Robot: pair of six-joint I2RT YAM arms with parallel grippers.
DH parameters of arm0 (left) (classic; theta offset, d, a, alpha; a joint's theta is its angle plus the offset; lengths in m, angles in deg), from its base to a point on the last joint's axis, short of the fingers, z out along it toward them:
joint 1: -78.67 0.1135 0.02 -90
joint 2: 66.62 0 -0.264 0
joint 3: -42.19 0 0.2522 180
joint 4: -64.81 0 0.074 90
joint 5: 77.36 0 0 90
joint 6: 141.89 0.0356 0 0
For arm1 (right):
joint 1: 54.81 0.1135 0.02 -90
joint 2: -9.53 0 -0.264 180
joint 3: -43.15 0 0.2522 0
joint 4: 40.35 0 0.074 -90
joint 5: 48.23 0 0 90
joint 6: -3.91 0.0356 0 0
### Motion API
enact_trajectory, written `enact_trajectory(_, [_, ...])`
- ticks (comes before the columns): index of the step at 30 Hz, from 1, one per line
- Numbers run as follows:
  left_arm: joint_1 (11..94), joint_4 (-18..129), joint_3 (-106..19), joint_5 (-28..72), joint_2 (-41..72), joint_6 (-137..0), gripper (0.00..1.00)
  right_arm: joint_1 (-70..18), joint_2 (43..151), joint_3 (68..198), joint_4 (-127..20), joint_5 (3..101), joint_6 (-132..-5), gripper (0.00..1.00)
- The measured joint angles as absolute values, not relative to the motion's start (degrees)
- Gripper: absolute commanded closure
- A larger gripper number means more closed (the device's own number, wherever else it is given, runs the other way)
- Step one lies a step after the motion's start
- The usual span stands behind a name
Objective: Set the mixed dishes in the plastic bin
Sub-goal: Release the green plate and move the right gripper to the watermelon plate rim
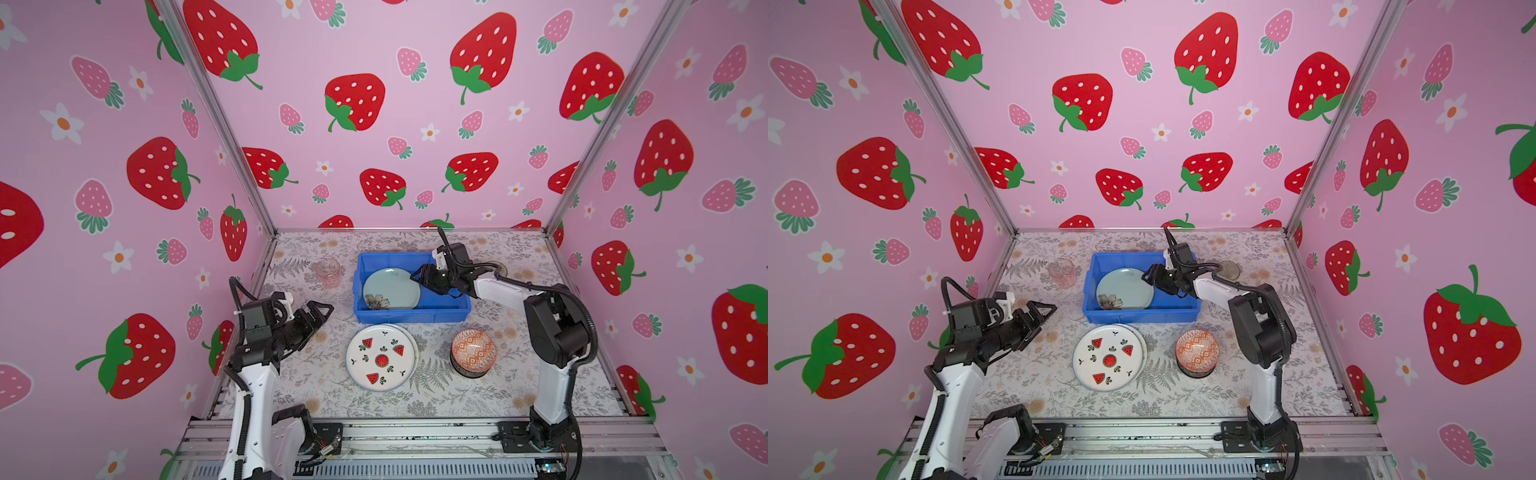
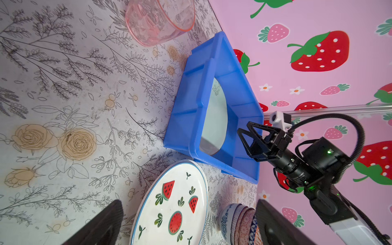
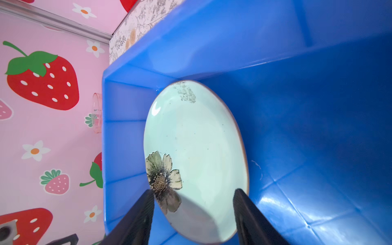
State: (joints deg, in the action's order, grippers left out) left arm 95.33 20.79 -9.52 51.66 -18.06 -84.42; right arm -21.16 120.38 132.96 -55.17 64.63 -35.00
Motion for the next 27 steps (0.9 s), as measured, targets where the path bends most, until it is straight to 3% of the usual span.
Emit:
enact_trajectory(1, [95.3, 20.7, -9.5, 51.7, -17.8, -84.4, 0.00, -21.1, 119.4, 133.1, -55.9, 63.9, -35.5, 0.34])
enact_trajectory(5, [95.3, 20.4, -9.5, 51.7, -16.9, -84.2, 0.00, -20.6, 115.0, 133.7, -58.9, 60.6, -38.3, 0.12])
enact_trajectory(7, [95.3, 20.3, -9.5, 51.7, -16.8, -84.2, 0.00, -20.2, 113.0, 133.9, -61.0, 58.9, -40.1, 0.09])
enact_trajectory(14, [93.2, 20.0, -9.5, 51.1, -16.7, -84.1, 0.00, -15.2, 106.7, 134.9, -70.7, 52.7, -47.0, 0.05])
enact_trajectory(20, [85.8, 17.5, -9.6, 47.0, -18.2, -83.4, 0.01, -6.6, 101.7, 134.6, -78.6, 48.2, -53.3, 0.01])
enact_trajectory(27, [80.8, 13.0, -9.6, 44.6, -24.7, -85.6, 0.01, 1.1, 94.7, 127.6, -80.6, 47.4, -54.7, 0.01])
